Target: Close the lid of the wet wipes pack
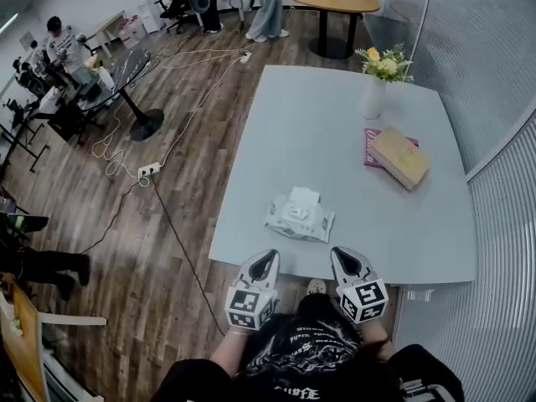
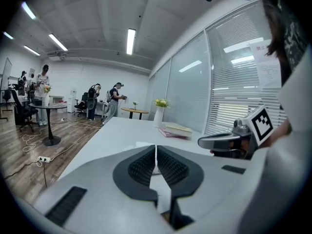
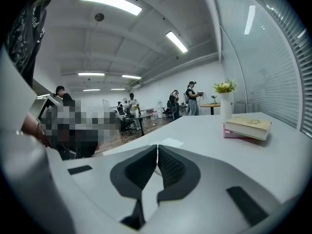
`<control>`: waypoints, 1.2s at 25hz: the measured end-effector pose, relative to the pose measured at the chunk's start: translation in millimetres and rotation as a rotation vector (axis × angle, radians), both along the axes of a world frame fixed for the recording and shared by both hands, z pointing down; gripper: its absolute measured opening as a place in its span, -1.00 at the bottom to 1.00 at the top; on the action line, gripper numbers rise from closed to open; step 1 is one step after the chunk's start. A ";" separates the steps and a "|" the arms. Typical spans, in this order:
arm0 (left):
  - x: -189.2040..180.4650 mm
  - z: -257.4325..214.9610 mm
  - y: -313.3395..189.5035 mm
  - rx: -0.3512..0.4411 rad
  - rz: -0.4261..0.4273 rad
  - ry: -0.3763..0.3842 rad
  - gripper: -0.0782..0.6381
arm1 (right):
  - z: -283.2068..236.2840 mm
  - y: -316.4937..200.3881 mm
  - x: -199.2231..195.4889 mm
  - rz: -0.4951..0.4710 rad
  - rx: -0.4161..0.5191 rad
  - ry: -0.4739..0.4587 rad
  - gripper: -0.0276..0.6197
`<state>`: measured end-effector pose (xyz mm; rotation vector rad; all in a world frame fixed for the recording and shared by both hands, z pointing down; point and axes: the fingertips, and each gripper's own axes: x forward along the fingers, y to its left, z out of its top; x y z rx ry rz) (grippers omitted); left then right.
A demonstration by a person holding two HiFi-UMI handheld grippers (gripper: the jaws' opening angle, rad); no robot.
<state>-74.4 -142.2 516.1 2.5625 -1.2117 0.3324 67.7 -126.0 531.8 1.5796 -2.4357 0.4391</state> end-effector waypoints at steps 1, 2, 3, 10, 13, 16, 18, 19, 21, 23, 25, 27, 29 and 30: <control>5.8 1.5 -9.7 -0.005 -0.018 0.004 -0.75 | 0.6 -11.4 8.7 -0.006 0.001 0.003 -0.91; 11.3 4.0 -18.2 -0.011 -0.037 0.007 -0.75 | 0.9 -22.0 17.5 -0.013 0.003 0.003 -0.91; 16.1 7.1 -25.6 -0.017 -0.054 0.007 -0.75 | 0.5 -31.8 25.6 -0.021 0.005 0.002 -0.91; 39.1 21.8 -65.4 -0.028 -0.143 -0.014 -0.75 | 3.5 -75.6 59.0 -0.094 -0.008 -0.017 -0.91; 40.3 26.7 -75.2 -0.027 -0.146 -0.069 -0.75 | 2.8 -90.9 61.1 -0.120 -0.023 -0.034 -0.89; 40.6 30.9 -86.9 -0.044 -0.150 -0.081 -0.75 | 3.9 -108.8 63.2 -0.129 -0.060 -0.077 -0.88; 38.8 35.4 -96.2 -0.054 -0.149 -0.100 -0.75 | 7.3 -124.1 60.1 -0.135 -0.091 -0.106 -0.88; 37.7 37.8 -100.1 -0.060 -0.146 -0.112 -0.75 | 9.0 -131.3 57.3 -0.141 -0.107 -0.117 -0.87; 36.4 42.9 -105.7 -0.073 -0.138 -0.133 -0.75 | 13.5 -143.7 52.0 -0.152 -0.141 -0.137 -0.82; 36.6 47.5 -110.7 -0.087 -0.128 -0.146 -0.75 | 19.6 -155.7 48.6 -0.155 -0.181 -0.163 -0.78; 37.0 51.1 -115.2 -0.101 -0.115 -0.155 -0.75 | 25.7 -167.1 46.2 -0.147 -0.221 -0.189 -0.73; 37.6 55.7 -120.2 -0.114 -0.103 -0.159 -0.75 | 32.3 -176.5 43.7 -0.141 -0.261 -0.216 -0.72; 37.6 63.1 -127.5 -0.133 -0.103 -0.157 -0.75 | 40.2 -183.9 40.1 -0.147 -0.315 -0.263 -0.71; 37.0 67.1 -131.5 -0.144 -0.107 -0.155 -0.75 | 44.1 -186.9 37.7 -0.154 -0.346 -0.293 -0.67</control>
